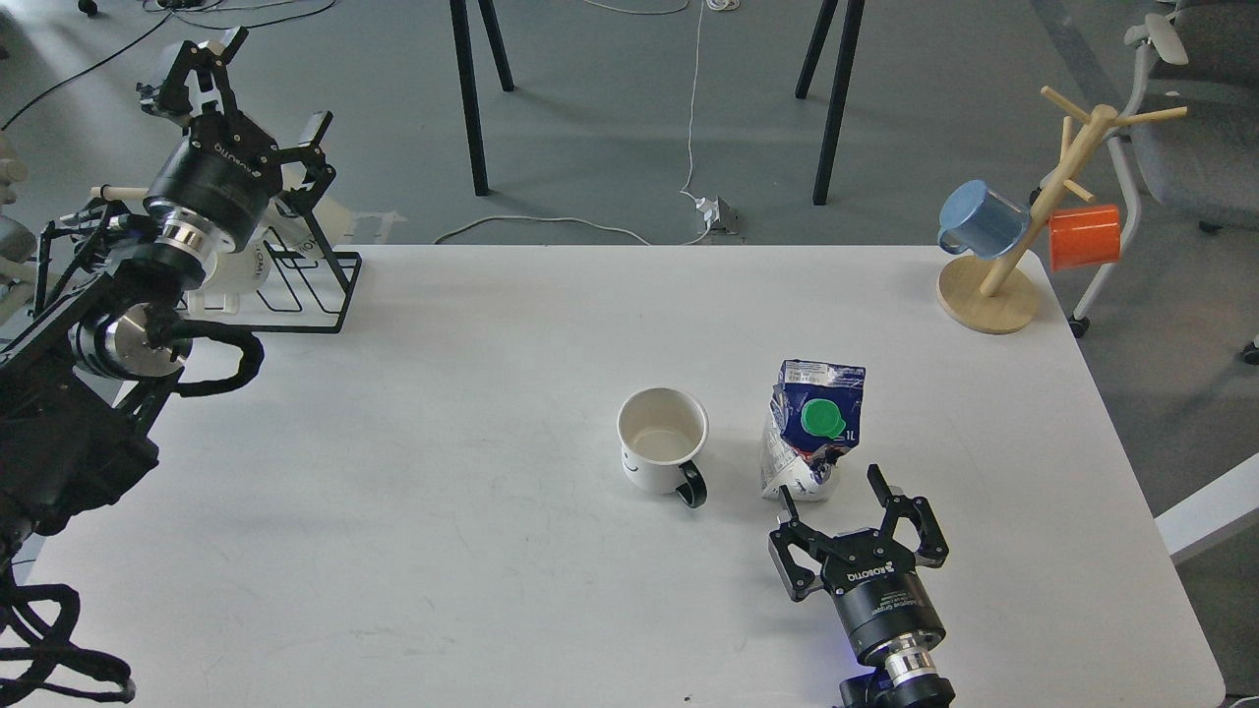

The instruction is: Place cup and milk with both arms

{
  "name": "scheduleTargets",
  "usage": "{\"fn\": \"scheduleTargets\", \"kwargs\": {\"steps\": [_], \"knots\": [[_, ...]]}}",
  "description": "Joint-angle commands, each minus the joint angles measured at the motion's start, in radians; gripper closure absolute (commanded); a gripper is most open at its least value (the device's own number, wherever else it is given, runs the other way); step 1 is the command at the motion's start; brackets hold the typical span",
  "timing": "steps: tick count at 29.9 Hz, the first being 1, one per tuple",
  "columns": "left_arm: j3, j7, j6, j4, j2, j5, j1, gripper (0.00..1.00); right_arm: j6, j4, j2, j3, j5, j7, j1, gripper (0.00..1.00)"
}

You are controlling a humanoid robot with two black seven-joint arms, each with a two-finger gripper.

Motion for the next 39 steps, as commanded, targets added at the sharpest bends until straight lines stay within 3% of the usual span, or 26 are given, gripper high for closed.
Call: {"fn": "scheduleTargets", "kwargs": {"steps": [1,7,12,21,28,32,35,39], "knots": [[-0.001,0.0,0.002,0.0,-0.001,0.0,0.0,0.01,0.0,0.037,0.0,-0.002,-0.004,-0.002,-0.043,0.03],[-0.001,0.001,-0.002,0.0,0.001,-0.002,0.002,0.01,0.0,0.144,-0.165,0.001,-0.015,-0.002,-0.128,0.02],[-0.008,-0.005,0.006,0.0,-0.01,-0.014,0.002,0.01,0.0,0.195,-0.397,0.108,-0.04,-0.002,-0.135,0.01],[-0.018,-0.005,0.005,0.009,-0.042,-0.13,0.003,0.01,0.0,0.175,-0.647,0.338,-0.024,-0.005,0.06,0.01],[-0.018,-0.003,0.023,0.009,-0.042,-0.218,0.002,0.0,0.0,0.0,-0.635,0.354,-0.021,-0.022,0.408,0.01],[-0.018,0.003,0.017,0.009,-0.039,-0.222,0.003,0.01,0.0,-0.147,-0.621,0.268,-0.017,-0.077,0.616,0.01],[-0.017,0.023,0.021,0.011,-0.039,-0.227,0.003,0.0,0.0,-0.271,-0.549,0.207,0.009,-0.104,0.742,0.01],[-0.018,0.043,0.021,0.012,-0.042,-0.229,0.002,0.01,0.0,-0.414,-0.474,0.167,0.011,-0.106,0.867,0.01]]}}
